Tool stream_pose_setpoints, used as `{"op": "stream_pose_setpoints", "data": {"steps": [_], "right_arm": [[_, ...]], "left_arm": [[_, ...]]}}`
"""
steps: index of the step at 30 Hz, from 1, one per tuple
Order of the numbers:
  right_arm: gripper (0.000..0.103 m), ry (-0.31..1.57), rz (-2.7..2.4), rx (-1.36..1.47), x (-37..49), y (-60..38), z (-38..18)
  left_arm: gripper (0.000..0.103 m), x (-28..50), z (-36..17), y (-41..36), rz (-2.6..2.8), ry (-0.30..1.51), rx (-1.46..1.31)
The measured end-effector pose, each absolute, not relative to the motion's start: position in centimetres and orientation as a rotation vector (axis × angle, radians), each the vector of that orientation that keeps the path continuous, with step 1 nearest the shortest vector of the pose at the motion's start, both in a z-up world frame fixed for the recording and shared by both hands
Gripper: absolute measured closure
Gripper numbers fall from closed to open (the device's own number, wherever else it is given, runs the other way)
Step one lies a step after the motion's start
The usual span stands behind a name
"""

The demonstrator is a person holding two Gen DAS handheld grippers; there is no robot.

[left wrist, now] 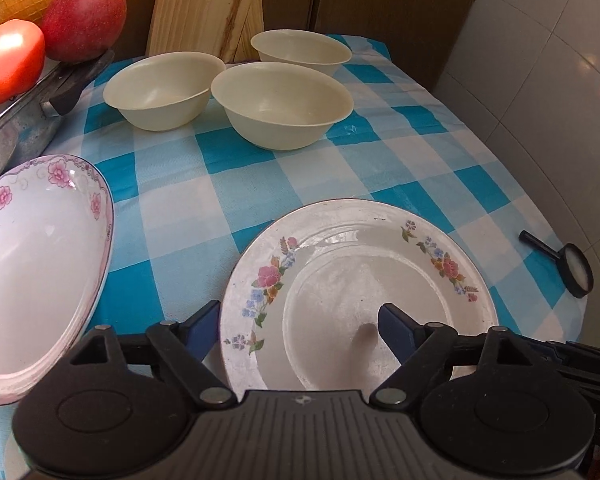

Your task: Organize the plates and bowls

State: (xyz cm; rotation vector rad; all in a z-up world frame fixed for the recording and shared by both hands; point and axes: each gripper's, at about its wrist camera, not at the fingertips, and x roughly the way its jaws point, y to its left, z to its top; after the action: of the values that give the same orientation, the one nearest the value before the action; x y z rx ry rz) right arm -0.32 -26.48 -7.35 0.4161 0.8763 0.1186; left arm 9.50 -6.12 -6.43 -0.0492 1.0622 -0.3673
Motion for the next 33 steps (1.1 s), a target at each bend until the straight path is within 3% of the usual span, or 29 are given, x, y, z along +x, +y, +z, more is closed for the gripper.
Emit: {"op": "stream_pose_setpoints", "data": {"steps": [3,10,14,19,33], "right_arm": [[0.075,0.866,0.068,0.417,-0.1,-27.2,-7.2],[0.075,0.873,0.043,0.423,0.8,-28.5,-7.2],[0.066,0.872,0.05,0.47,1.2,-29.7,-7.2],[0.072,0.868,0.094,0.487,1.6,-29.4,-7.5],[0.072,0.808,0.134,0.478,0.7,-29.0,-5.6]], "left_arm": [[0.027,10.0,-6.3,-5.8,-0.416,1.089,-0.149],[0.027,10.1,-6.6,-7.9,-0.413,1.042,0.009],[0.027,10.6,-6.8,-7.5,-0.403,1.031,0.004],[0.025,9.9,-6.9,-8.6,-0.386,1.018,0.046],[0.025,7.7,-4.4,-5.0,-0.379,1.013,-0.083]]}}
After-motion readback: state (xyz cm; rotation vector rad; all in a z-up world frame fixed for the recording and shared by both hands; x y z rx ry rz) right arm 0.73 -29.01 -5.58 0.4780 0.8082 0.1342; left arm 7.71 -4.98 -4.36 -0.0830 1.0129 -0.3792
